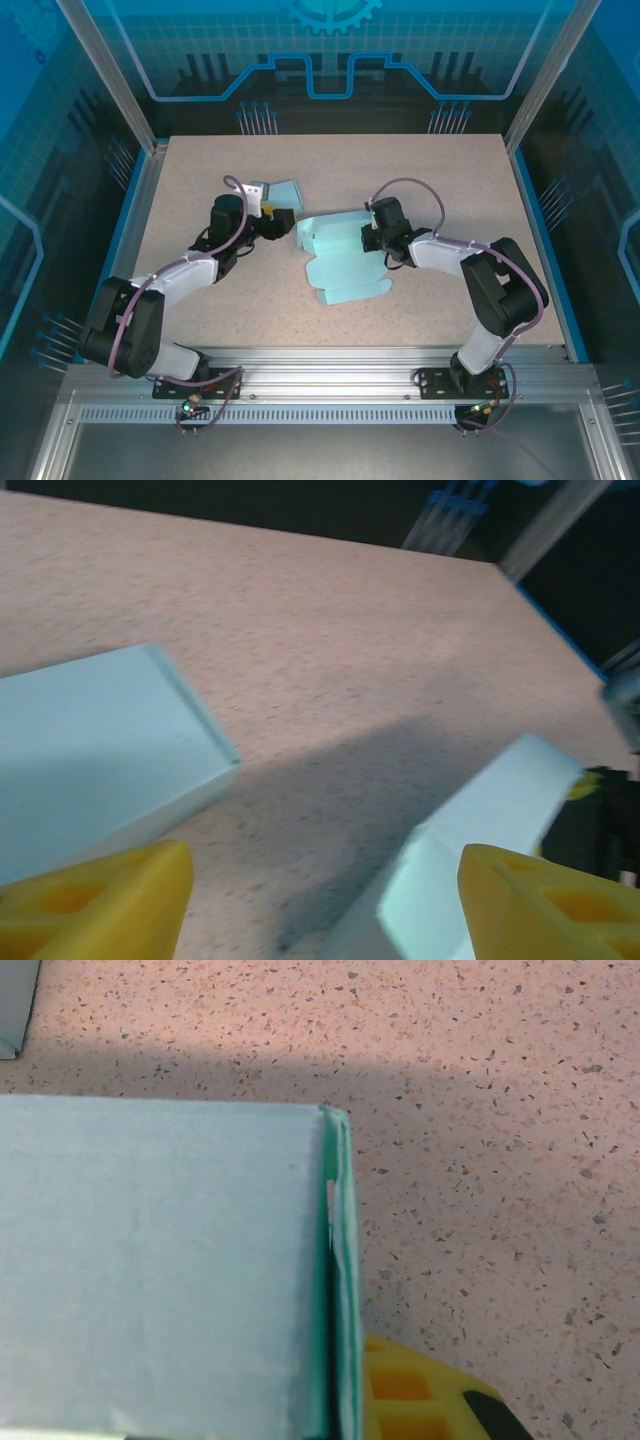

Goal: Fold the paper box

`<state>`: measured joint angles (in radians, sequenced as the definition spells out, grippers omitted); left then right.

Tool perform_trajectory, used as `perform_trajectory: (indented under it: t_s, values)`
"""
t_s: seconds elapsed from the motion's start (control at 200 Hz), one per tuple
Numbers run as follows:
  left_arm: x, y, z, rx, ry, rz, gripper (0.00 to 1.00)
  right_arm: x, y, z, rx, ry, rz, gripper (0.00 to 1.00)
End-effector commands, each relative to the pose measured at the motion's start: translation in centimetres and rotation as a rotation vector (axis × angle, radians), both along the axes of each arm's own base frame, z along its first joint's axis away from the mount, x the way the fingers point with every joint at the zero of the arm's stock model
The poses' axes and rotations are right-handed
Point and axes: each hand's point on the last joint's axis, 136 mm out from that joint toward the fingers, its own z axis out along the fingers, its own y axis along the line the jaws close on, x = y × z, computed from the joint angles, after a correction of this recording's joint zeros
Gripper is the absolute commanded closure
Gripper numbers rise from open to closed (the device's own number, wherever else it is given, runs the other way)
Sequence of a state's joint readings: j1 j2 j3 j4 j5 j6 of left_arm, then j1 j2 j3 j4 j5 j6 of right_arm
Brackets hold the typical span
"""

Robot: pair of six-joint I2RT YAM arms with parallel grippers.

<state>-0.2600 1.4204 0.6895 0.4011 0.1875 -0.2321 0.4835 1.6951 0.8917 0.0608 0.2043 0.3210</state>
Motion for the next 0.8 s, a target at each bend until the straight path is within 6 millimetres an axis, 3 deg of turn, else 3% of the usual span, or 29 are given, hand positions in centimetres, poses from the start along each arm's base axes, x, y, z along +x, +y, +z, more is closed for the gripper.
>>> perform_trajectory:
  t_s: [0.0, 0.26, 0.545, 0.79]
  values:
    - [0.6, 3.1, -1.8, 0.106, 0.094, 0.136, 0.35, -0.8, 0.4, -0.8, -0.014, 0.036, 0.024, 0.93]
    - [1.5, 1.7, -5.0, 0.109, 0.163, 0.073, 0.51, -0.8, 0.5, -0.9, -0.008, 0.036, 0.024, 0.93]
    - [2.1, -2.1, -7.6, 0.181, 0.159, -0.055, 0.52, -0.8, 0.5, -0.9, -0.015, 0.038, 0.026, 0.93]
    - [1.4, -4.3, -7.7, 0.186, 0.13, -0.127, 0.52, -0.7, 0.3, -1.0, -0.024, 0.042, 0.013, 0.93]
